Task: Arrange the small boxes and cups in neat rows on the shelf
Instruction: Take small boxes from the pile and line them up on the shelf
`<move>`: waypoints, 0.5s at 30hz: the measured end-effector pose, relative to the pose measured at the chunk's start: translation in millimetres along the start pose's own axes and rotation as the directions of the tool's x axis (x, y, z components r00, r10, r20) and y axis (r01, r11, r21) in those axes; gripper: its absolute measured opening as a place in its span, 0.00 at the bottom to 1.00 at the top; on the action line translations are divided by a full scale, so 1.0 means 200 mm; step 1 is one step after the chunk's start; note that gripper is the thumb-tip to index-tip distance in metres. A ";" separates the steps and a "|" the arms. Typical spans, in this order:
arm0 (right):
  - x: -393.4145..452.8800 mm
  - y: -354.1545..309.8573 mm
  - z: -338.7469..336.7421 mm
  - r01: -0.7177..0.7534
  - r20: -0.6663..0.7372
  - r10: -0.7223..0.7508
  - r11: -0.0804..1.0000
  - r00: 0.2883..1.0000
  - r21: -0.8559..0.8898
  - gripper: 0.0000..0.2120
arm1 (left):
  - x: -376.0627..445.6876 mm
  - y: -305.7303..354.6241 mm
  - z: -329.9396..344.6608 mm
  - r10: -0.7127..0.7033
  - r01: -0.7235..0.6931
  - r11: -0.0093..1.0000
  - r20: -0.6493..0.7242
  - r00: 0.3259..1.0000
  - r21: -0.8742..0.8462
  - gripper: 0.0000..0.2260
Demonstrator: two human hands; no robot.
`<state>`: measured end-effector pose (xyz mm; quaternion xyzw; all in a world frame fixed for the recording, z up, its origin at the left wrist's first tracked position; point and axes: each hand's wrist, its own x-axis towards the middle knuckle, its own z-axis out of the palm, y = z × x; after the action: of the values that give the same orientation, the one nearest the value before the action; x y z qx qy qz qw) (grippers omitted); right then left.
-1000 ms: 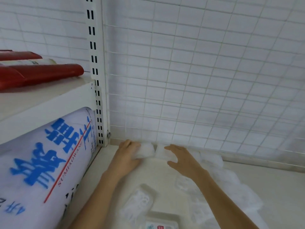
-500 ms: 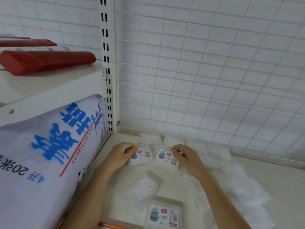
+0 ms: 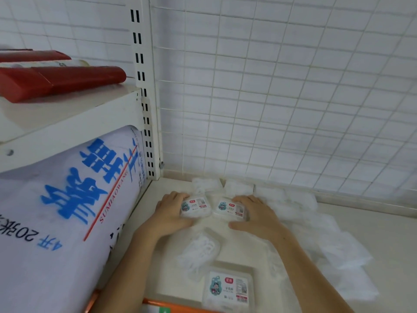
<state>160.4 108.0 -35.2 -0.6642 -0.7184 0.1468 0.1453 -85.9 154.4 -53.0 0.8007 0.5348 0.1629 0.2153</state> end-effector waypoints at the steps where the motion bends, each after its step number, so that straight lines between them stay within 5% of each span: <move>1: 0.00 0.00 0.00 -0.006 -0.009 0.006 1.000 1.000 0.004 0.33 | 0.00 0.00 0.00 0.005 -0.005 1.000 -0.018 1.000 -0.009 0.32; 9: -0.01 -0.04 0.03 0.063 -0.171 -0.094 0.981 0.981 -0.182 0.32 | 0.02 0.02 0.03 0.115 -0.132 0.989 -0.233 0.966 -0.058 0.30; 15: -0.05 -0.11 -0.12 0.100 -0.230 -0.153 0.969 0.961 -0.225 0.31 | 0.01 0.07 0.03 0.164 -0.207 0.967 -0.259 0.952 -0.150 0.30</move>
<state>150.9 97.7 -4.8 -0.6415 -0.7475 -0.0235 0.1708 -70.8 150.0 -50.4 0.7993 0.4630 0.3262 0.2009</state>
